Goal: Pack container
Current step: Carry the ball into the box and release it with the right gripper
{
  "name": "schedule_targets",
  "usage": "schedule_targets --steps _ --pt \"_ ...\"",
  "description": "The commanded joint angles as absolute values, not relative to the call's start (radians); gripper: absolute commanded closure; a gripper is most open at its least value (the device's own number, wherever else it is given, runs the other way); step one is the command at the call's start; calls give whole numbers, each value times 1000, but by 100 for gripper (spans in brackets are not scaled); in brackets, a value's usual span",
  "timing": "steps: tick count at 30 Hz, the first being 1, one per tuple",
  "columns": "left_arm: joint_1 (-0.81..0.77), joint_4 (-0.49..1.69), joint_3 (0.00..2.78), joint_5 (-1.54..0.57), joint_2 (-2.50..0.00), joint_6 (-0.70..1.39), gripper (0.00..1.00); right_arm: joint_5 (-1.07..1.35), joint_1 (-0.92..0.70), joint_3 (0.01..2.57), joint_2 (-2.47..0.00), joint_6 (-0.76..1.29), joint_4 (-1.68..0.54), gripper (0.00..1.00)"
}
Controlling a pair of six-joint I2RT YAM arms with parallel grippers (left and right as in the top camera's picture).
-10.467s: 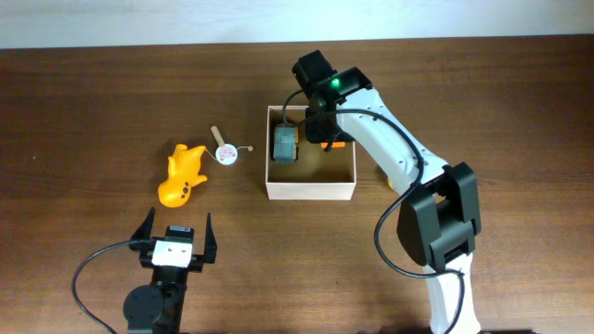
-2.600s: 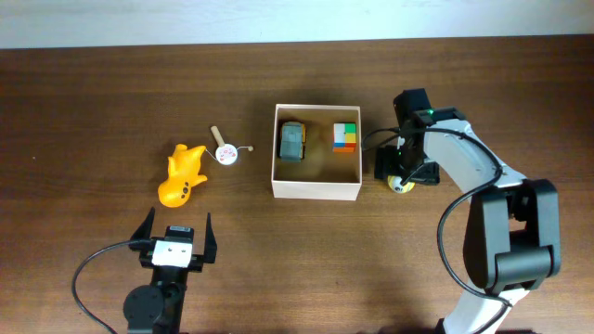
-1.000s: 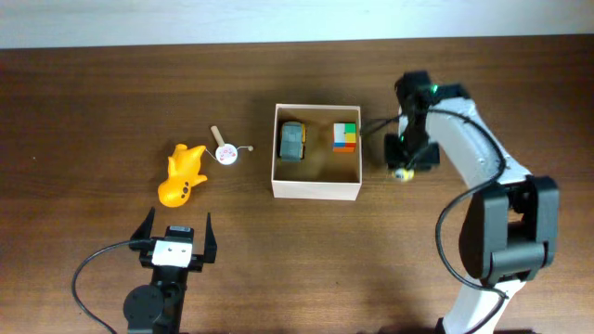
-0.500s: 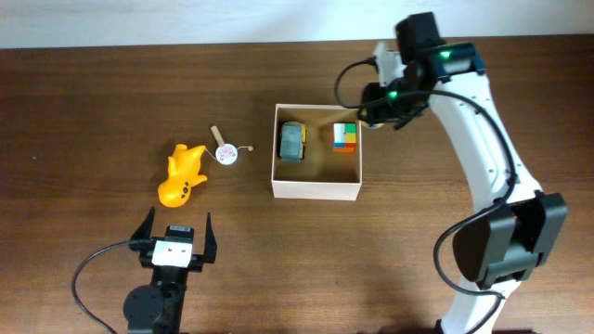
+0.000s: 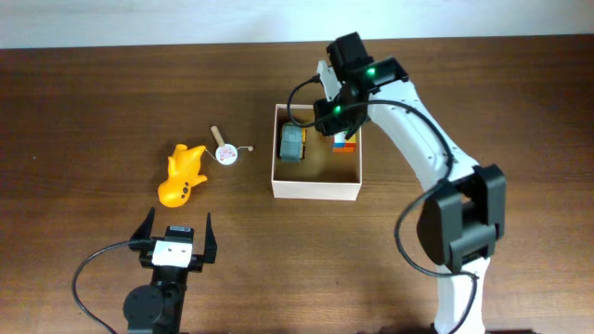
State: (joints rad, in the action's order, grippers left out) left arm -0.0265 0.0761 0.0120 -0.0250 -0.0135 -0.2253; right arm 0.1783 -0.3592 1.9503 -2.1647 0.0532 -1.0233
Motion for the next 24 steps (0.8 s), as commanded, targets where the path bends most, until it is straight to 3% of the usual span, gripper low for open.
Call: schedule_targets --steps 1,10,16,24 --pt "-22 83 9 -22 -6 -241 1 142 -360 1962 -2202 63 -1008 59" --pt "-22 83 9 -22 -6 -241 1 158 -384 1962 -2235 38 -994 58" --pt "-22 83 9 -22 -6 -241 1 161 -413 1962 -2235 30 -1002 29" --pt "-22 83 9 -22 -6 -241 1 161 -418 1979 -2230 30 -1077 26"
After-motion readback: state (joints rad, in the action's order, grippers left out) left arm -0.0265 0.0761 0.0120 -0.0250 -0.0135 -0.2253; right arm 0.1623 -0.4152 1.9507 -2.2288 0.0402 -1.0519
